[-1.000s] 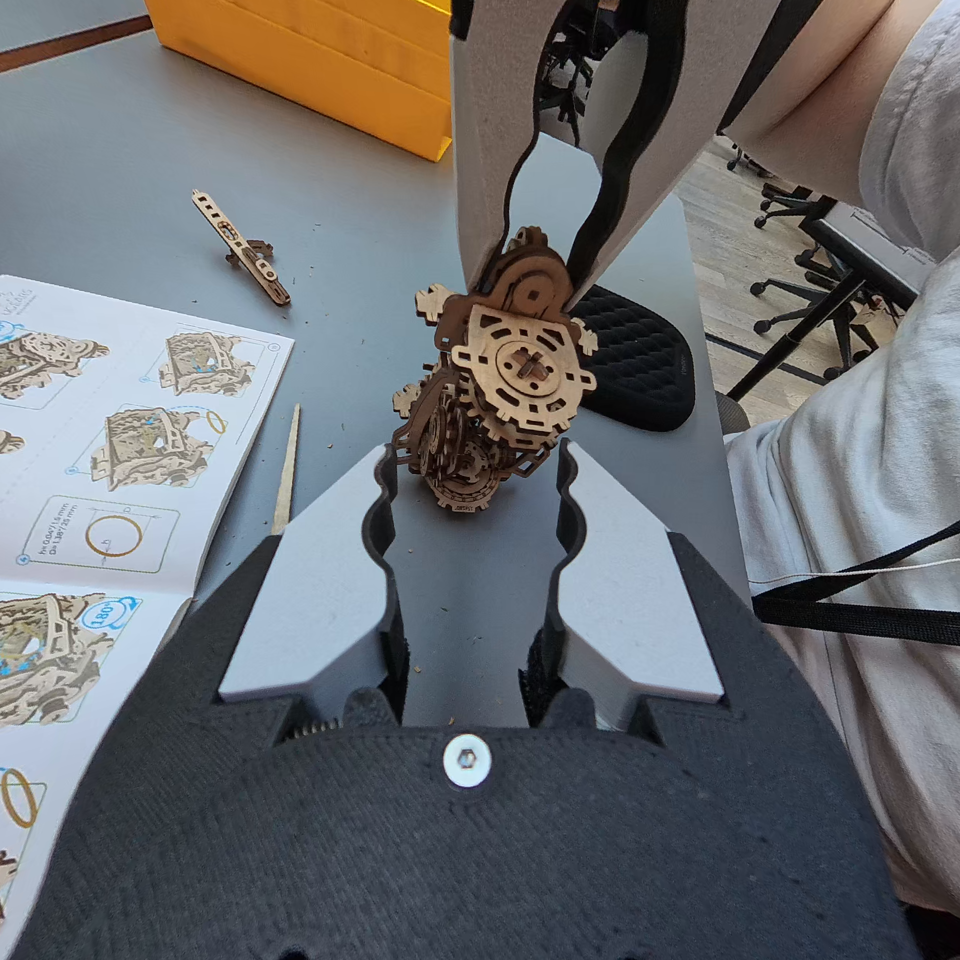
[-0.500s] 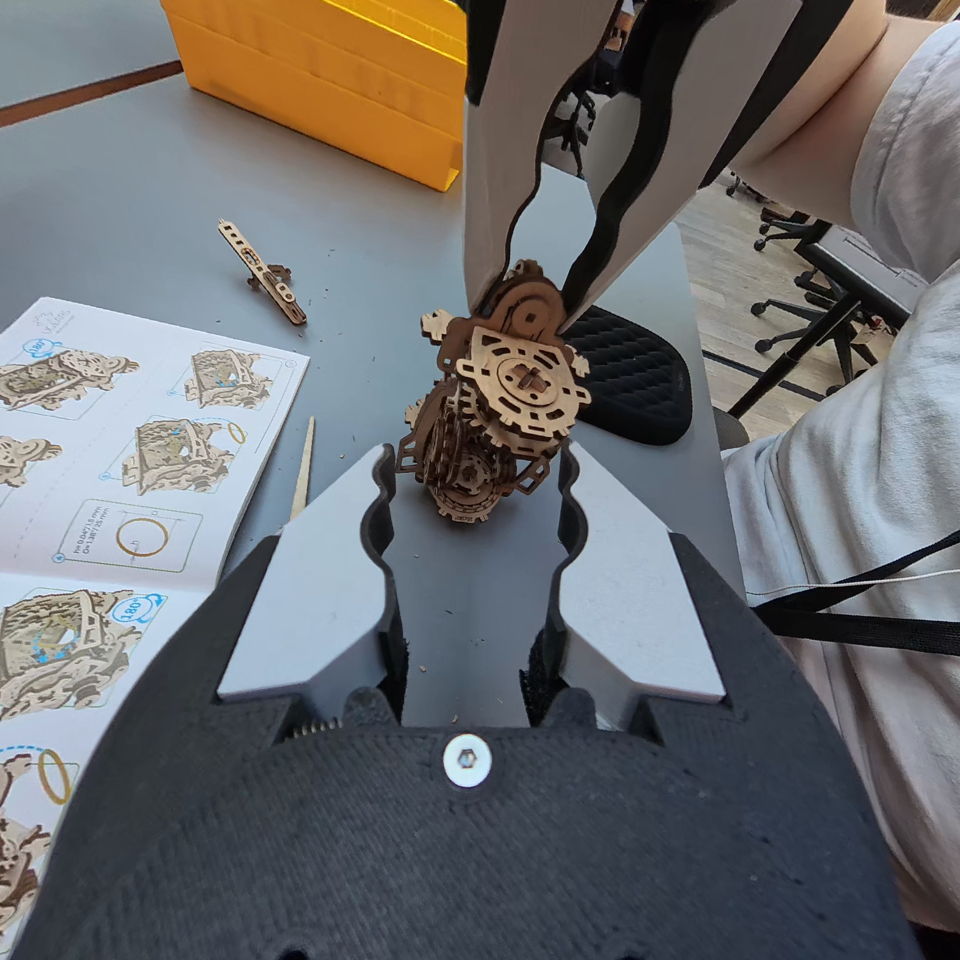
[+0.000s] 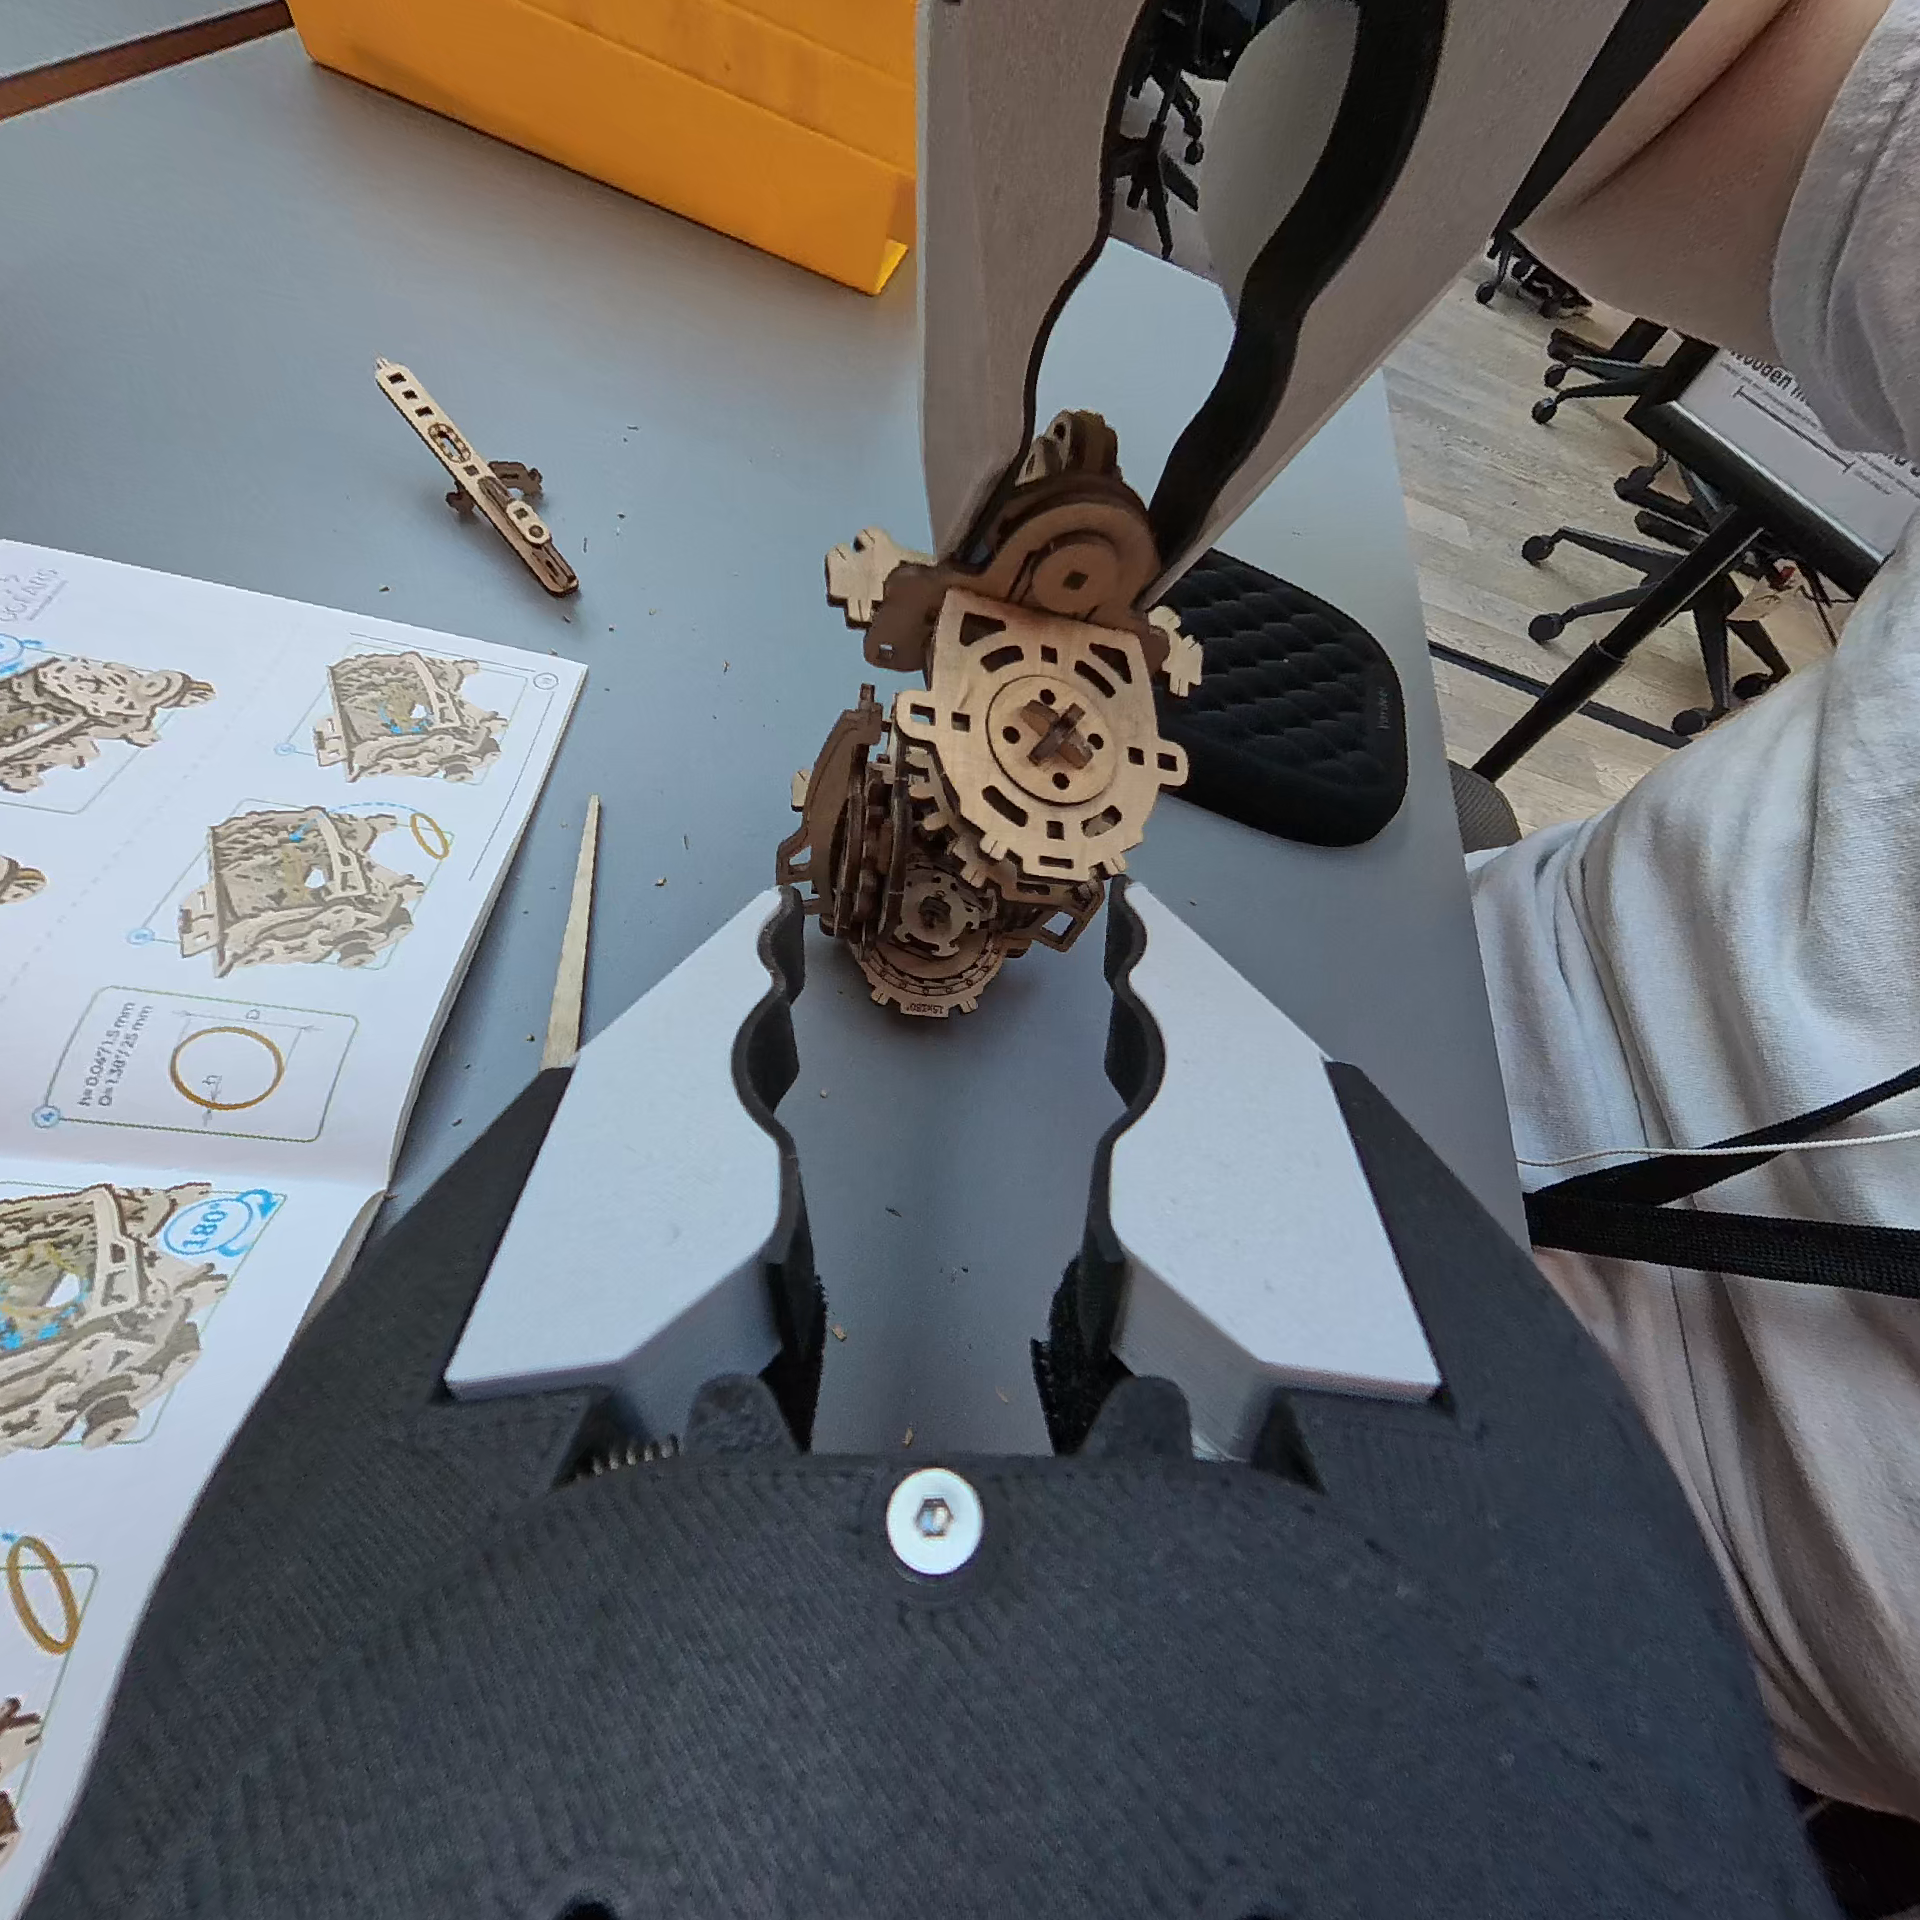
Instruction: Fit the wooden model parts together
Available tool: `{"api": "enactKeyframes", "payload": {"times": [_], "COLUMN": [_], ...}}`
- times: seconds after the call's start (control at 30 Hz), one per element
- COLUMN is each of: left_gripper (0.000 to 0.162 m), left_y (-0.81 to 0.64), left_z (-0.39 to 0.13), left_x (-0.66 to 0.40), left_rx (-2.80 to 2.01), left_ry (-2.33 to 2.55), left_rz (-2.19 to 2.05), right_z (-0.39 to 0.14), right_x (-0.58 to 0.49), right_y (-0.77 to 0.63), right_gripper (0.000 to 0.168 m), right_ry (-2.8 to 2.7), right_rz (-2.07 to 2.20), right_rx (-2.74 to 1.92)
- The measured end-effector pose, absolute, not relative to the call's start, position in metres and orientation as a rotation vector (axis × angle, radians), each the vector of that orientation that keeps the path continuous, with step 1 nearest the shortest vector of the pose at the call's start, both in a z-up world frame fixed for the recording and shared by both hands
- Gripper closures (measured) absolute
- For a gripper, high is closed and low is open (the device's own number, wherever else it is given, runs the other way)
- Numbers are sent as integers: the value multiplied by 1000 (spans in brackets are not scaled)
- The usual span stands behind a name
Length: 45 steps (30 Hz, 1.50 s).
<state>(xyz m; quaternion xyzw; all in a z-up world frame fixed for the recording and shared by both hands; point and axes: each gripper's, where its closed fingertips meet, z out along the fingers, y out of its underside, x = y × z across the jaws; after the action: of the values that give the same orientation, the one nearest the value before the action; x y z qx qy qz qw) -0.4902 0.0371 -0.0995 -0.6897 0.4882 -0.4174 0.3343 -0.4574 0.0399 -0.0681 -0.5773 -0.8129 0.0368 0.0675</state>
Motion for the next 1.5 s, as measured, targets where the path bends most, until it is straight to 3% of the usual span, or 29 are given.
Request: {"api": "enactKeyframes", "payload": {"times": [0.7, 1.07, 1.33, 1.5], "left_gripper": [102, 122, 148, 150], "left_y": [18, 12, 16, 13], "left_z": [-97, -107, -109, -108], "left_x": [-501, -460, -454, -453], "left_rx": [-1855, -1835, -1817, -1791], "left_ry": [1034, 927, 955, 988], "left_rz": [-1089, -1112, -1024, -998], "right_z": [-69, -70, -69, -69], "right_x": [-456, -455, -454, -452], "right_y": [47, 47, 46, 45], "right_gripper": [136, 136, 136, 136], "right_ry": [-2405, -2384, -2381, -2405], "right_rz": [209, 221, 224, 205], "right_rx": [-1747, -1754, -1755, -1739]}}
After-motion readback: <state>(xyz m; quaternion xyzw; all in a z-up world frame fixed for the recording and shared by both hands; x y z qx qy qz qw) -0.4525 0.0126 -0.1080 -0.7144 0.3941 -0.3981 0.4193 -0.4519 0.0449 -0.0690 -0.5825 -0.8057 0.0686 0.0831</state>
